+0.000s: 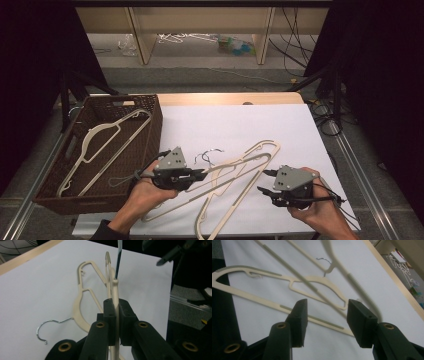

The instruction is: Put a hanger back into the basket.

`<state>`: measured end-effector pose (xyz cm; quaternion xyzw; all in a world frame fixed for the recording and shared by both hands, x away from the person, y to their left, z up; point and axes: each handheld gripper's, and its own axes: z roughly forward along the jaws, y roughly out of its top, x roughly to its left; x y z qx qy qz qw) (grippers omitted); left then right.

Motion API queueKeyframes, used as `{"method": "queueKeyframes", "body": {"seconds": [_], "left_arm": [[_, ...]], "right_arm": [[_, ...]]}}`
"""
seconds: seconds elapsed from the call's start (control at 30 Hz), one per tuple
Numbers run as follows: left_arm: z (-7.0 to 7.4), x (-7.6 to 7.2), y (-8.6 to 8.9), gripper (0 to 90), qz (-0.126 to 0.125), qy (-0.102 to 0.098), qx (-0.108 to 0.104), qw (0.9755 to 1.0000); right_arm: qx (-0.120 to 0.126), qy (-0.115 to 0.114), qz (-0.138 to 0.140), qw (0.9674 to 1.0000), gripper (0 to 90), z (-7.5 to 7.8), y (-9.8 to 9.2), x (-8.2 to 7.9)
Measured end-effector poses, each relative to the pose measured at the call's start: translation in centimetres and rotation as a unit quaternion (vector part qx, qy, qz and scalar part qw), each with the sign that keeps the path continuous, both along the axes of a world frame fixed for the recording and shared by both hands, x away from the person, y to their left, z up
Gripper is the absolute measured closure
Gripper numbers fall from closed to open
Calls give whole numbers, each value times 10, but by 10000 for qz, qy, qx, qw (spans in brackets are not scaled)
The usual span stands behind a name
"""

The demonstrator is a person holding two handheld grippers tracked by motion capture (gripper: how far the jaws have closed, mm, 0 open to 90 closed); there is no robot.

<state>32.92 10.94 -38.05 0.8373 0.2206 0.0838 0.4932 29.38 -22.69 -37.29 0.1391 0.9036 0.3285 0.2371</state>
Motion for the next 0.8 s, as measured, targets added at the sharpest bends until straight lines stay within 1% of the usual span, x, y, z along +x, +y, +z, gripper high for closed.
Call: {"method": "queueKeyframes", "body": {"seconds": [0.03, 0.07, 0.1, 0.13, 0.17, 0.23, 0.27, 0.33, 0.37, 0.4, 0.43, 0.5, 0.57, 0.6, 0.63, 0.67, 0.73, 0.8], "left_arm": [[3, 1, 3, 856, 2, -8, -58, 10000], [7, 2, 6, 856, 81, -39, -103, 9999], [10, 2, 10, 856, 122, -29, -186, 9997], [13, 2, 12, 856, 212, 24, -327, 9992], [17, 2, 15, 856, 218, -2, -394, 9990], [24, 2, 21, 856, 299, -3, -562, 9980], [28, 2, 23, 856, 310, -29, -642, 9974], [36, 0, 29, 856, 371, -31, -810, 9960], [40, 0, 32, 856, 397, -38, -908, 9951], [45, 0, 35, 856, 422, -82, -971, 9944], [49, 0, 39, 856, 429, -116, -1092, 9930], [57, -2, 45, 856, 565, -120, -1262, 9903], [64, -2, 52, 856, 617, -195, -1399, 9881], [70, -2, 56, 856, 663, -204, -1504, 9862], [73, -2, 59, 856, 673, -216, -1597, 9846], [77, -3, 63, 856, 726, -238, -1663, 9831], [88, -3, 73, 856, 792, -332, -1767, 9805], [99, -3, 85, 856, 914, -389, -1791, 9788]], "right_arm": [[0, 29, 13, 10000, 511, -1, 1, -1], [42, 45, -10, 10000, 500, -3, 2, -2], [90, 111, -41, 9999, 482, -5, 3, -3], [134, 185, -75, 9997, 462, -8, 3, -2], [192, 277, -130, 9993, 445, -12, 4, -2], [256, 388, -296, 9985, 407, -21, 6, -1], [248, 427, -372, 9981, 396, -26, 6, 0], [324, 435, -612, 9966, 368, -34, 4, 2], [351, 549, -732, 9952, 359, -37, 4, 3], [375, 570, -782, 9946, 355, -40, 3, 4], [405, 579, -836, 9940, 350, -42, 2, 4], [423, 641, -928, 9927, 326, -46, 0, 5], [416, 663, -973, 9922, 315, -49, 0, 5], [400, 697, -999, 9918, 316, -50, 0, 5], [369, 729, -941, 9922, 316, -51, 0, 5], [359, 728, -908, 9926, 316, -51, 0, 5], [372, 716, -933, 9924, 316, -51, 0, 5], [395, 709, -940, 9923, 316, -51, -1, 4]]}}
